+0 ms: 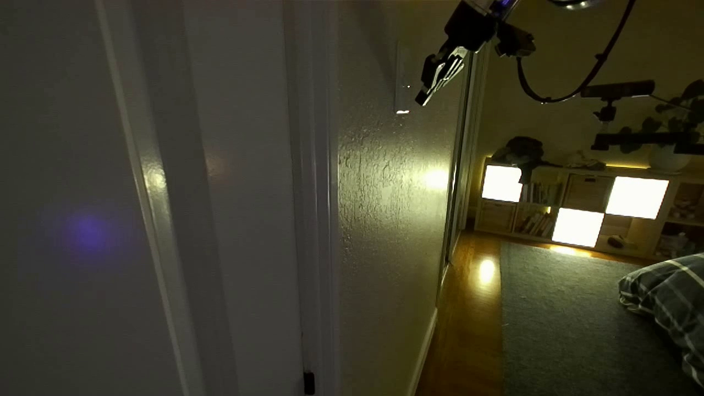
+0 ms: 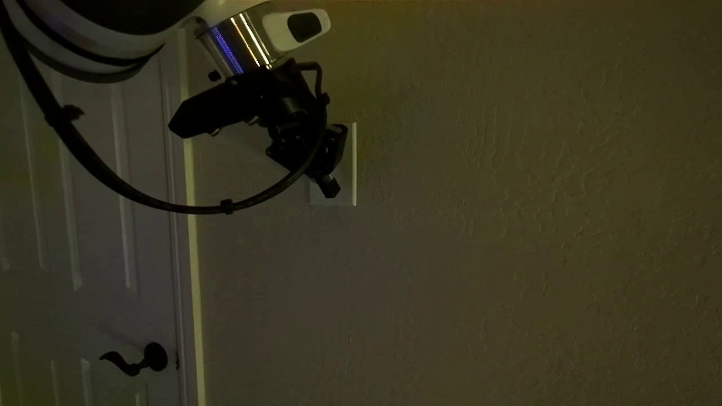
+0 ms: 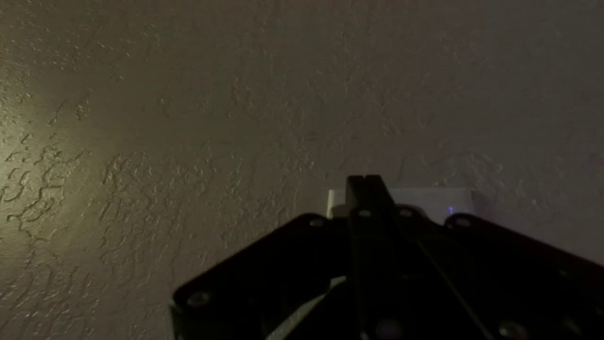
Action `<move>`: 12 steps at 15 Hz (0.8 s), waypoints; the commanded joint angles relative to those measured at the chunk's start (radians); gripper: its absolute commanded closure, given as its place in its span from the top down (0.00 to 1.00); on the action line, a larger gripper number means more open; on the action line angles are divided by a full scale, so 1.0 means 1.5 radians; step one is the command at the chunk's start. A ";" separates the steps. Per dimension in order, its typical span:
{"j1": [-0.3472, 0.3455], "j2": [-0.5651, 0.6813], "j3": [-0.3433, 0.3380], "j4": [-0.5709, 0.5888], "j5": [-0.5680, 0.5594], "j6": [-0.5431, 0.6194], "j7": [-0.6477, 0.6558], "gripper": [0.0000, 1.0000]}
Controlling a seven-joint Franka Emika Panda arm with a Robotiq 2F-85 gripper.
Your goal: Turn on the light switch
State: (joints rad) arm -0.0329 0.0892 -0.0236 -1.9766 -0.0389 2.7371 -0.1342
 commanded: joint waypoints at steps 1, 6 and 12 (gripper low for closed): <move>0.005 -0.024 0.005 -0.014 0.003 -0.016 0.017 0.04; 0.005 -0.026 0.007 -0.011 0.007 -0.004 0.018 0.04; 0.004 -0.025 0.010 0.002 0.032 0.001 0.013 0.04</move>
State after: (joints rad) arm -0.0284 0.0821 -0.0117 -1.9608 -0.0165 2.7372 -0.1310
